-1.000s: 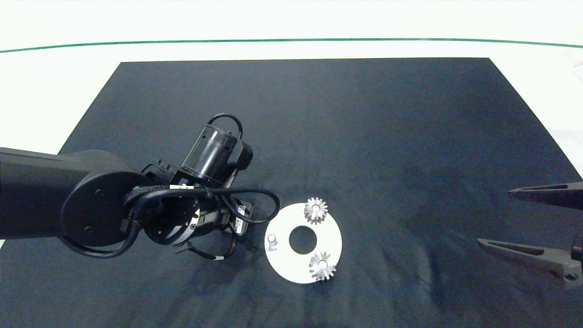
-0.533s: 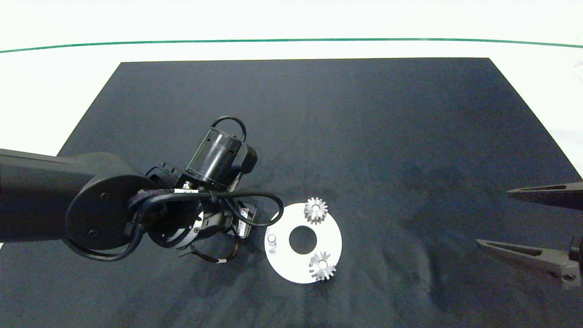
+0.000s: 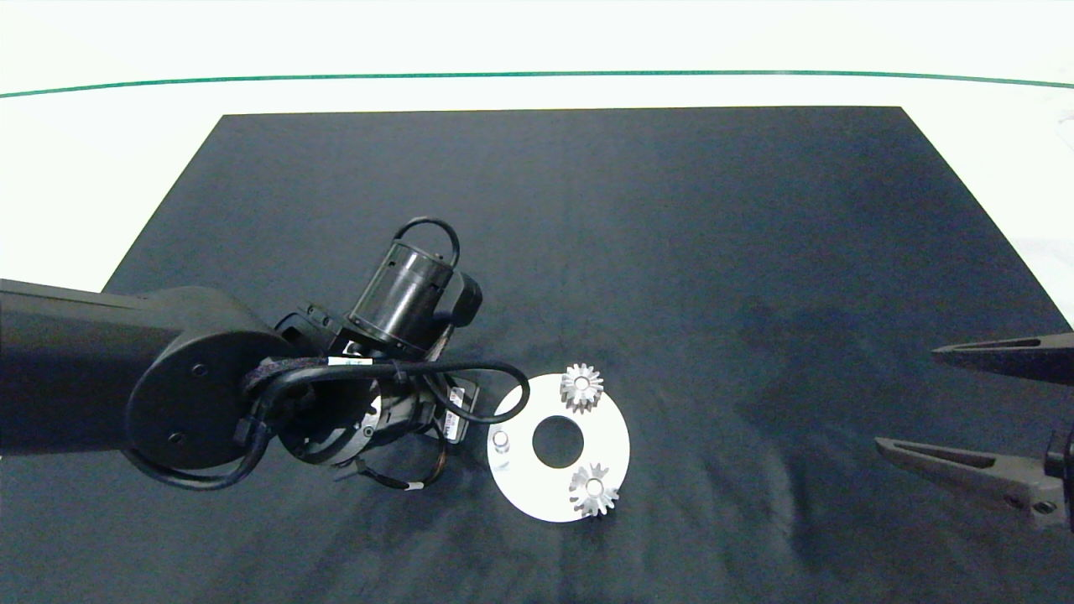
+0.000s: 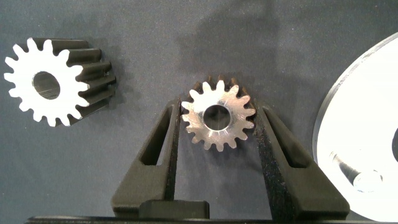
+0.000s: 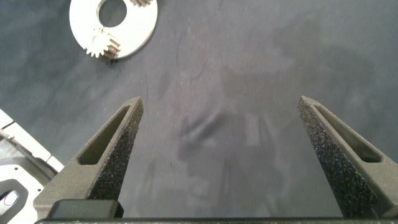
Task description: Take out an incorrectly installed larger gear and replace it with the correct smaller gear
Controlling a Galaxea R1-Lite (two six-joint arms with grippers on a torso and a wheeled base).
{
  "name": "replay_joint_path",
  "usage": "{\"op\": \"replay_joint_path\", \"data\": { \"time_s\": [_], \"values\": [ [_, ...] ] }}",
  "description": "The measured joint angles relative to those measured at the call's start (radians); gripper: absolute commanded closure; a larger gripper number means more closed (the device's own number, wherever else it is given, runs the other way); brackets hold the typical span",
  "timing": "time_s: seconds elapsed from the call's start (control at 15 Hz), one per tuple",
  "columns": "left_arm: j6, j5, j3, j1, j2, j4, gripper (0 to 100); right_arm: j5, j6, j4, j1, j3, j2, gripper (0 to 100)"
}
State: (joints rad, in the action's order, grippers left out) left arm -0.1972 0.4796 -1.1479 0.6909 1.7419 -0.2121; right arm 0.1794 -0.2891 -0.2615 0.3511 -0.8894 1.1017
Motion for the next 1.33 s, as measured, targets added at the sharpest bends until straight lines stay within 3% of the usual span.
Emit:
{"op": "replay_joint_path", "data": {
  "time_s": [0.13, 0.33, 0.6, 0.87, 0.93, 1.0, 1.13, 1.33],
  "values": [
    [0.0, -0.01, 0.001, -0.002, -0.007, 0.003, 87, -0.002, 0.0, 0.019, 0.0, 0.008, 0.0, 0],
    [0.006, -0.015, -0.003, 0.003, -0.061, -0.02, 87, -0.036, 0.0, 0.035, 0.0, 0.014, 0.004, 0],
    [0.001, -0.016, 0.002, 0.093, -0.138, -0.082, 87, -0.039, 0.0, 0.043, 0.0, 0.019, 0.006, 0],
    [0.0, -0.019, 0.006, 0.112, -0.176, -0.083, 87, -0.038, 0.0, 0.049, 0.0, 0.02, 0.006, 0],
    [0.001, -0.021, 0.006, 0.12, -0.181, -0.083, 0, -0.038, 0.0, 0.109, 0.0, 0.02, 0.006, 0],
    [0.001, -0.023, 0.008, 0.125, -0.184, -0.083, 0, -0.038, 0.0, 0.135, 0.0, 0.02, 0.006, 0],
    [0.001, -0.023, 0.006, 0.122, -0.175, -0.083, 0, -0.038, 0.0, 0.048, 0.0, 0.021, 0.006, 0],
    [0.002, -0.021, 0.0, 0.093, -0.16, -0.087, 0, -0.038, 0.0, 0.044, 0.0, 0.021, 0.007, 0]
  ]
}}
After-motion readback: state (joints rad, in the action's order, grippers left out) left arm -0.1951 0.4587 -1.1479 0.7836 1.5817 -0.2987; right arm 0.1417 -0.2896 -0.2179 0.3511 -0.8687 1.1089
